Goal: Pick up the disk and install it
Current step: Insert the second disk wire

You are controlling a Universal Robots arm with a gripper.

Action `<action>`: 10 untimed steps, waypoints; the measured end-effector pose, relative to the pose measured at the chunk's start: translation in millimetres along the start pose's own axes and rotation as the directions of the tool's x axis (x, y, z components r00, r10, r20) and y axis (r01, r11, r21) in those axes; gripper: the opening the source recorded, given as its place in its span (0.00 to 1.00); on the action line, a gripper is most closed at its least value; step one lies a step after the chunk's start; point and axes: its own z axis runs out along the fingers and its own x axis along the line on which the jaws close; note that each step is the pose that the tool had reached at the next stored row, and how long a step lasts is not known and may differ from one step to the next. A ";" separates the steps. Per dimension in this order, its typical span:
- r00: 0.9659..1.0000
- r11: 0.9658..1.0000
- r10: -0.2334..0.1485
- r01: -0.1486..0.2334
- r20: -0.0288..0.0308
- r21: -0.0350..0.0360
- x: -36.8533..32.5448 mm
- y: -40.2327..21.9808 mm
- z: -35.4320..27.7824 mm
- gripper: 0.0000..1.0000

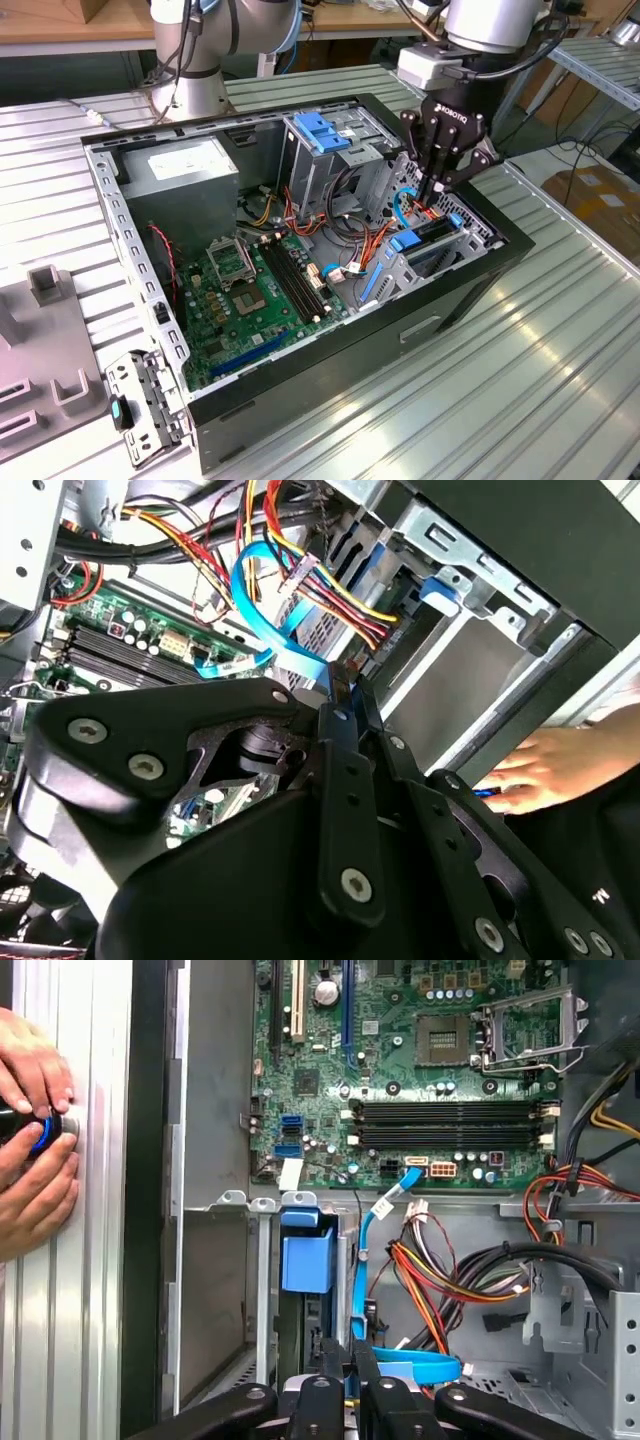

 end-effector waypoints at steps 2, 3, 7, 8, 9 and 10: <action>0.996 1.000 -0.003 0.001 0.093 0.020 11.9 4.9 4.0 0.16; 0.995 1.000 -0.002 0.000 0.097 0.024 16.9 5.7 5.8 0.16; 0.994 0.999 -0.003 -0.002 0.108 0.045 23.5 7.6 8.5 0.16; 0.994 0.999 -0.003 -0.002 0.110 0.054 24.2 8.9 8.8 0.16; 0.994 0.998 -0.004 -0.002 0.110 0.057 24.2 9.8 9.0 0.16; 0.994 0.998 -0.005 -0.002 0.113 0.059 24.2 11.5 9.2 0.16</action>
